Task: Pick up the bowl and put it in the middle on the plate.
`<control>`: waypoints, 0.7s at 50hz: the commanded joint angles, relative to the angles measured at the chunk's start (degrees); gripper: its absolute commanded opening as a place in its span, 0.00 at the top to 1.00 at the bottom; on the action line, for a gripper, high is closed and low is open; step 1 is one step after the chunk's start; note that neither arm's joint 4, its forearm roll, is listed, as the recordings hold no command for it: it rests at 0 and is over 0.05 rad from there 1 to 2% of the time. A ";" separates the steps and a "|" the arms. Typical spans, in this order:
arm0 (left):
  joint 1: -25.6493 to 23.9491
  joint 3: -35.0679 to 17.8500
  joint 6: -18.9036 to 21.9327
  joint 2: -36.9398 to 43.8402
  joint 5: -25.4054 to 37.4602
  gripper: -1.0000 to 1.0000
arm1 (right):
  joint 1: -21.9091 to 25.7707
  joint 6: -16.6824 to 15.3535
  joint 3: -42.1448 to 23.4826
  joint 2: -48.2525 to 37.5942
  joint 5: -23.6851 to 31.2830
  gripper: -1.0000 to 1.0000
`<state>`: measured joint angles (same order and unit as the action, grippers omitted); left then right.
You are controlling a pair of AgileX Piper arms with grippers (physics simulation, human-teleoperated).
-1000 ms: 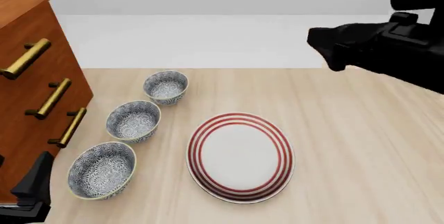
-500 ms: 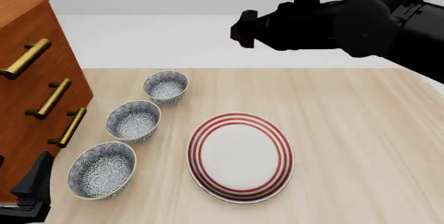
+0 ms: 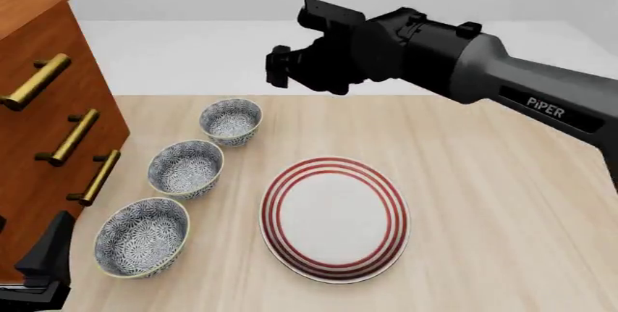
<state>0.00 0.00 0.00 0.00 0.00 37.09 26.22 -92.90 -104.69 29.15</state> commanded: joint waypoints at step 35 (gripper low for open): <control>0.00 0.00 0.00 0.00 0.00 0.00 | 6.67 12.25 -20.40 -20.22 6.56 0.00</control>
<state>0.00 0.00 0.00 0.00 0.00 42.96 36.49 -109.00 -120.82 34.34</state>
